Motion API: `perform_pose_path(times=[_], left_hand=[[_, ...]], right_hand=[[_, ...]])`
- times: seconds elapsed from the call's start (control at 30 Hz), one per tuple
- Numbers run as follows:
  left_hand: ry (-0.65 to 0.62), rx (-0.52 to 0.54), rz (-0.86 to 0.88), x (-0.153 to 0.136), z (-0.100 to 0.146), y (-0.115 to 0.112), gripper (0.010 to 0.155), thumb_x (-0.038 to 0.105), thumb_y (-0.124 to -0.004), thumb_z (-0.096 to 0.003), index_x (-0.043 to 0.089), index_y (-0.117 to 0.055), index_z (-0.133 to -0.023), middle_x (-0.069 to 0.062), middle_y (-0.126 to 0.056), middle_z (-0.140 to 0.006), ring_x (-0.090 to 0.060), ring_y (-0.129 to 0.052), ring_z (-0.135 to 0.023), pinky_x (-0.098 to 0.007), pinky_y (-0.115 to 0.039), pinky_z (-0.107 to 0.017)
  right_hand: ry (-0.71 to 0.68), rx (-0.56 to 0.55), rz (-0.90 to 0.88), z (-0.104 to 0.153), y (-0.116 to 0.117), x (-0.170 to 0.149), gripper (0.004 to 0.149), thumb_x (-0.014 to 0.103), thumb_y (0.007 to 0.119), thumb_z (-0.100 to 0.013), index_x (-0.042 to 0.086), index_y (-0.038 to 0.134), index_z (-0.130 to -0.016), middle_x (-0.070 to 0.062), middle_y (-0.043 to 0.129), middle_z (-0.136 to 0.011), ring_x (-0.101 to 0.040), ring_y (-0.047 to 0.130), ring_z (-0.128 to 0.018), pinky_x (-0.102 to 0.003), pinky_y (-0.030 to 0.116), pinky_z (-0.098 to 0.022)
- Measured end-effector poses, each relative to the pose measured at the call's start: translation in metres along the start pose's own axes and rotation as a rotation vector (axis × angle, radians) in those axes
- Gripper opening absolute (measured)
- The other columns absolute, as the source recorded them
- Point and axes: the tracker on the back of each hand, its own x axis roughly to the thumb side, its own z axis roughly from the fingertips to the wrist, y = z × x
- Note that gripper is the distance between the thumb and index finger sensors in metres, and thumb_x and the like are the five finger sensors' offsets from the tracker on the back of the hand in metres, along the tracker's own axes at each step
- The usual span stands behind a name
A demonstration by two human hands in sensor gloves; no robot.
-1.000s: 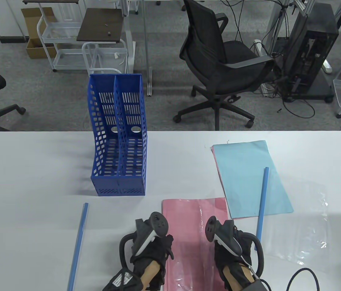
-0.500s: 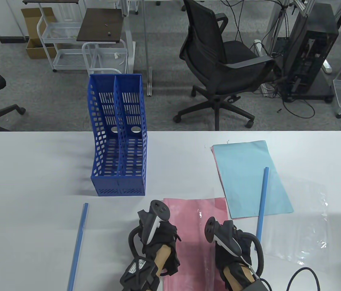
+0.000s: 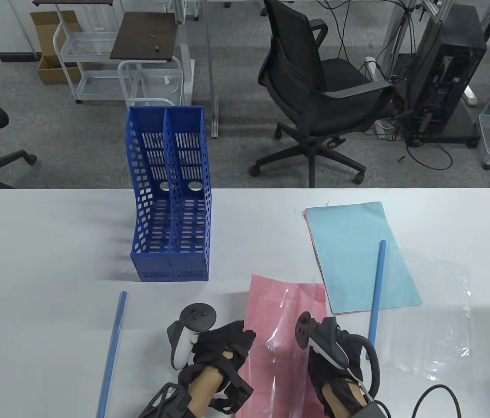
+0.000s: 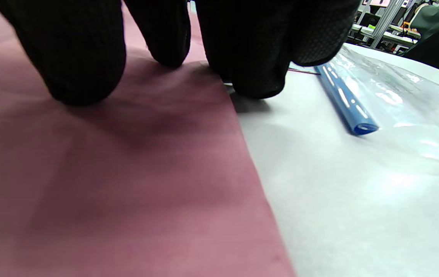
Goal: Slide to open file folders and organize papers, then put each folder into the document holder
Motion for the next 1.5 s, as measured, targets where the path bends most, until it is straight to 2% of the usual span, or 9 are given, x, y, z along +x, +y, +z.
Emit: perform_pose_path(times=[0.2,0.3,0.5,0.63,0.83,1.03,1.23,1.37,1.5], left_hand=[[-0.141,0.008,0.076,-0.014,0.020,0.043,0.046,0.039,-0.081,-0.0461,0.020,-0.089,-0.088,-0.005,-0.108,-0.069,-0.022,-0.114,-0.051,-0.041,-0.097,-0.040],[-0.242,0.027,0.119,-0.024,0.033,0.064,0.046,0.039,-0.081,-0.0462,0.021,-0.089,-0.088,-0.005,-0.108,-0.069,-0.023,-0.114,-0.050,-0.042,-0.096,-0.040],[-0.430,0.090,0.173,-0.031,0.053,0.090,0.046,0.039,-0.080,-0.0463,0.024,-0.088,-0.089,-0.004,-0.106,-0.072,-0.024,-0.111,-0.055,-0.043,-0.094,-0.045],[-0.559,0.072,0.204,-0.029,0.063,0.088,0.045,0.039,-0.081,-0.0463,0.025,-0.088,-0.089,-0.003,-0.105,-0.074,-0.025,-0.110,-0.058,-0.044,-0.093,-0.047],[-0.762,0.098,0.159,-0.015,0.081,0.086,0.045,0.041,-0.081,-0.0464,0.029,-0.088,-0.089,-0.001,-0.103,-0.080,-0.026,-0.107,-0.067,-0.047,-0.089,-0.055],[-0.886,0.216,0.149,-0.008,0.097,0.091,0.046,0.042,-0.081,-0.0462,0.032,-0.087,-0.090,0.000,-0.099,-0.087,-0.025,-0.105,-0.075,-0.049,-0.086,-0.061],[-0.640,0.162,0.118,-0.022,0.079,0.087,0.056,0.044,-0.079,-0.0475,0.026,-0.075,-0.101,-0.005,-0.085,-0.102,-0.033,-0.089,-0.093,-0.059,-0.066,-0.074],[-0.668,0.114,0.176,-0.022,0.076,0.081,0.051,0.039,-0.078,-0.0489,0.027,-0.078,-0.098,-0.005,-0.087,-0.099,-0.033,-0.091,-0.091,-0.057,-0.069,-0.073],[-0.723,0.140,0.193,-0.019,0.080,0.081,0.050,0.040,-0.077,-0.0488,0.028,-0.079,-0.097,-0.003,-0.089,-0.097,-0.030,-0.094,-0.088,-0.056,-0.071,-0.072]], right_hand=[[-0.015,-0.058,-0.221,0.001,-0.017,-0.021,0.070,0.045,0.082,-0.041,0.024,0.057,-0.103,-0.008,0.069,-0.108,-0.036,0.083,-0.089,-0.057,0.066,-0.070],[-0.100,-0.098,-0.498,0.000,-0.025,-0.041,0.070,0.045,0.081,-0.041,0.023,0.056,-0.103,-0.009,0.068,-0.107,-0.036,0.083,-0.090,-0.057,0.066,-0.070],[-0.436,0.090,-1.103,-0.008,-0.020,-0.046,0.091,0.054,0.086,-0.035,0.018,0.042,-0.105,-0.014,0.050,-0.113,-0.044,0.066,-0.098,-0.061,0.057,-0.072],[-0.462,0.112,-1.204,-0.008,-0.014,-0.034,0.093,0.057,0.086,-0.033,0.018,0.042,-0.105,-0.013,0.053,-0.112,-0.043,0.068,-0.097,-0.060,0.059,-0.072],[-0.560,0.045,-1.548,0.005,-0.021,-0.030,0.043,0.043,0.088,-0.036,0.029,0.086,-0.077,0.004,0.099,-0.076,-0.027,0.099,-0.071,-0.054,0.074,-0.064],[-0.706,-0.250,-1.517,0.034,-0.047,-0.030,0.041,0.043,0.088,-0.035,0.034,0.087,-0.074,0.008,0.099,-0.075,-0.023,0.099,-0.071,-0.054,0.074,-0.066],[-0.623,-0.154,-1.492,0.023,-0.032,-0.023,0.062,0.049,0.087,-0.034,0.028,0.073,-0.090,0.001,0.083,-0.094,-0.033,0.085,-0.086,-0.060,0.064,-0.069],[-0.622,-0.088,-1.623,0.021,-0.025,-0.018,0.052,0.043,0.086,-0.037,0.029,0.076,-0.086,0.002,0.086,-0.091,-0.032,0.086,-0.085,-0.060,0.065,-0.069],[-0.659,-0.163,-1.622,0.028,-0.031,-0.018,0.048,0.045,0.086,-0.037,0.032,0.079,-0.083,0.005,0.089,-0.087,-0.028,0.090,-0.082,-0.058,0.068,-0.068]])
